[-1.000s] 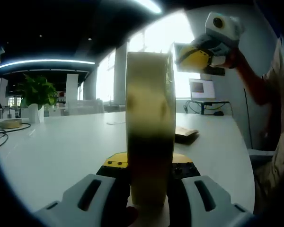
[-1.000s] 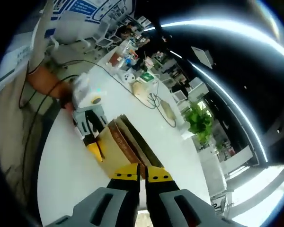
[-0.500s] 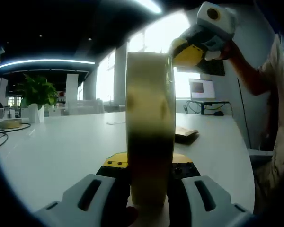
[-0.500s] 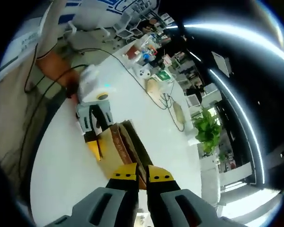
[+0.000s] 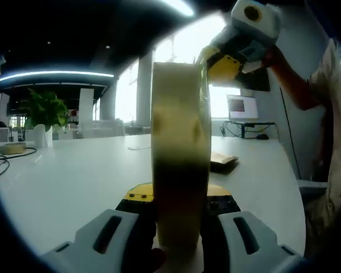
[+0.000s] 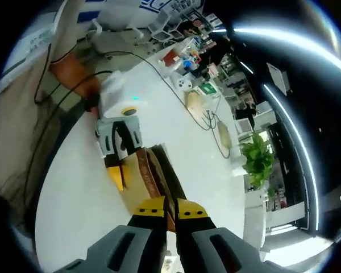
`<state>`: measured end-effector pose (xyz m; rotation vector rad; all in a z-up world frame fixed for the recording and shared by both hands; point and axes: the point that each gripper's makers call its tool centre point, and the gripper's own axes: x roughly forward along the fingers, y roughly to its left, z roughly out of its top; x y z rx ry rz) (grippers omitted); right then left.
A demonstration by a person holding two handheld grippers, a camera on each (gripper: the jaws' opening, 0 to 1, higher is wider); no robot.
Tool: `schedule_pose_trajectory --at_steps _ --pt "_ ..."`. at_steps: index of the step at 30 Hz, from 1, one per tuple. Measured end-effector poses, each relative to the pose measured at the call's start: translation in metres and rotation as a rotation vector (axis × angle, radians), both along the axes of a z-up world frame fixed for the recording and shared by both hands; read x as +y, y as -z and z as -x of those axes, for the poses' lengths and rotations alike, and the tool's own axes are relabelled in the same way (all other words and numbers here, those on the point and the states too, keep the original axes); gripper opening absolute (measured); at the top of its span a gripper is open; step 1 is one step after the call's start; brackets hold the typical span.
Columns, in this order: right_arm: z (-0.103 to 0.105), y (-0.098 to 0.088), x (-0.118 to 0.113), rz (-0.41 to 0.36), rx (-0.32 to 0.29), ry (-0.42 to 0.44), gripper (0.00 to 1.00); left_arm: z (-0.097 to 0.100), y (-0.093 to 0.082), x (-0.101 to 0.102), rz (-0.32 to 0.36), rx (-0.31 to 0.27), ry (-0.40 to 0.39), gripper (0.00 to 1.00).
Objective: Extract single mask from mask box in order stack masks on table
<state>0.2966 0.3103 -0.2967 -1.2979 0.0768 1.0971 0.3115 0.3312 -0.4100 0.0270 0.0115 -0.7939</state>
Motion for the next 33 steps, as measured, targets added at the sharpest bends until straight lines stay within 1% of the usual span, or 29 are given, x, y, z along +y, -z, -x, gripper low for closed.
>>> schedule_pose_trajectory --at_steps 6,9,11,12,15,18,24,30,32,33 --pt "0.000 0.000 0.001 0.023 0.024 -0.010 0.00 0.000 0.000 0.000 0.000 0.000 0.000 0.20" --pt "-0.001 0.001 0.002 0.036 0.058 -0.013 0.00 0.000 0.000 0.000 0.000 -0.001 -0.001 0.20" --pt "-0.002 0.003 0.002 0.053 0.080 -0.013 0.00 0.000 0.000 0.000 -0.001 -0.001 0.000 0.20" --pt "-0.002 0.006 0.001 0.074 0.099 -0.013 0.00 0.000 0.000 0.000 -0.001 -0.001 0.000 0.20" --pt "-0.005 0.009 0.003 0.104 0.109 -0.021 0.00 0.000 0.000 0.000 0.000 0.000 0.000 0.20" --pt "-0.006 0.012 0.005 0.126 0.140 -0.020 0.00 0.000 0.001 0.000 0.000 0.000 0.001 0.20" --pt "-0.006 0.014 0.008 0.167 0.133 -0.030 0.00 0.000 0.000 0.000 0.000 -0.001 0.002 0.20" --pt "-0.006 0.014 0.008 0.176 0.135 -0.025 0.00 0.001 0.000 0.000 0.000 -0.002 0.003 0.20" --pt "-0.004 0.015 0.008 0.183 0.127 -0.029 0.00 0.001 0.000 -0.001 -0.001 -0.002 0.004 0.19" --pt "-0.004 0.015 0.009 0.186 0.113 -0.031 0.00 0.001 0.000 -0.001 -0.001 -0.003 0.004 0.19"
